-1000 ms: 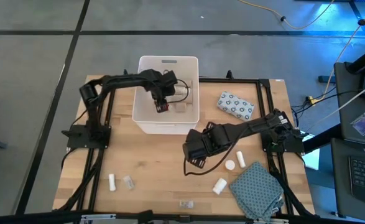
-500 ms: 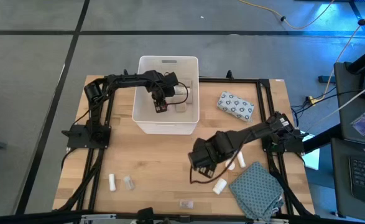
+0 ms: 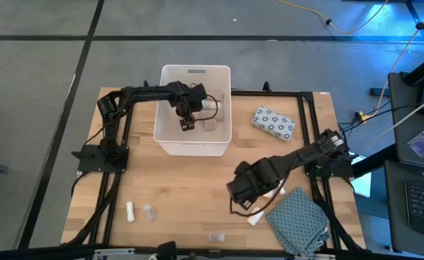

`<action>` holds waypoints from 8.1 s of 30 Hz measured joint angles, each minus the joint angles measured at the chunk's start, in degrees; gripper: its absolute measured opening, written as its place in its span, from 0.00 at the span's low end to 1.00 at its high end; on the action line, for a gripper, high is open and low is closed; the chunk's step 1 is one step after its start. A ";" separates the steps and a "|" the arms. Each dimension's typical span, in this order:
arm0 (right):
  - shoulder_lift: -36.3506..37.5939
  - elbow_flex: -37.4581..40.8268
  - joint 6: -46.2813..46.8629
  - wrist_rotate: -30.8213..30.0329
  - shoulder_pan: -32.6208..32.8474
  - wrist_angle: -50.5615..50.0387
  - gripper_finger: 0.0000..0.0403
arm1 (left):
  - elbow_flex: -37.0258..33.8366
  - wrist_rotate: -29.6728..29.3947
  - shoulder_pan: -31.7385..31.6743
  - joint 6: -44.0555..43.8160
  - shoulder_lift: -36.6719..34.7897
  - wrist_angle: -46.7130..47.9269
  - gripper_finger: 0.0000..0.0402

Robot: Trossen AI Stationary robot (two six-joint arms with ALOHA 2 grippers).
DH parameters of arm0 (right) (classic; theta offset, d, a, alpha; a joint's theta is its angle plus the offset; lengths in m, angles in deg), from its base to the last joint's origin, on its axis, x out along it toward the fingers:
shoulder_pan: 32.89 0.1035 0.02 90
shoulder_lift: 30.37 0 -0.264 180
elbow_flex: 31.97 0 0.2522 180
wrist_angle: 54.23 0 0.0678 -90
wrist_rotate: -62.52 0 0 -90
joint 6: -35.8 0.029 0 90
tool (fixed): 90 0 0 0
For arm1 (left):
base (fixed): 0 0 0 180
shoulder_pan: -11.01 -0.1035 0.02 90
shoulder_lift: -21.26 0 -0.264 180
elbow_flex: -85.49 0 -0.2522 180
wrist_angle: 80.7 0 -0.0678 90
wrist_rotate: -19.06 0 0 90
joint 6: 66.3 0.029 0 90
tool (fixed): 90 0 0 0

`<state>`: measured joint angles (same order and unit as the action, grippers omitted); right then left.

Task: Pick & place medical supplies in basket/bin
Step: Put the top transparent pill bottle into the white bin, then put the orange pill bottle into the white bin, then put the top transparent pill bottle into the white bin

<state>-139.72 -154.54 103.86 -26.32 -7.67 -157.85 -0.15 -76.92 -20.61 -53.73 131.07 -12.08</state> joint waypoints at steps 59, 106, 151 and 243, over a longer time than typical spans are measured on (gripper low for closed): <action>14.20 48.52 15.62 1.13 3.44 37.35 0.49 | 0.02 -0.43 29.84 -29.99 -45.84 -0.16 0.63; -4.21 3.15 -44.84 1.41 -40.07 76.41 0.50 | 0.02 -17.03 34.58 -35.87 -64.81 5.71 0.63; -23.16 3.19 -42.10 9.45 -49.02 79.64 0.64 | 0.02 -18.41 34.58 -34.31 -64.81 6.81 0.63; -12.49 -23.06 -25.10 -25.69 3.70 11.09 0.75 | -7.72 6.55 78.51 -25.44 -10.15 16.40 0.72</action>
<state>-152.22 -177.60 78.76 -52.02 -3.97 -146.77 -7.87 -70.37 57.90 -79.17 120.92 4.32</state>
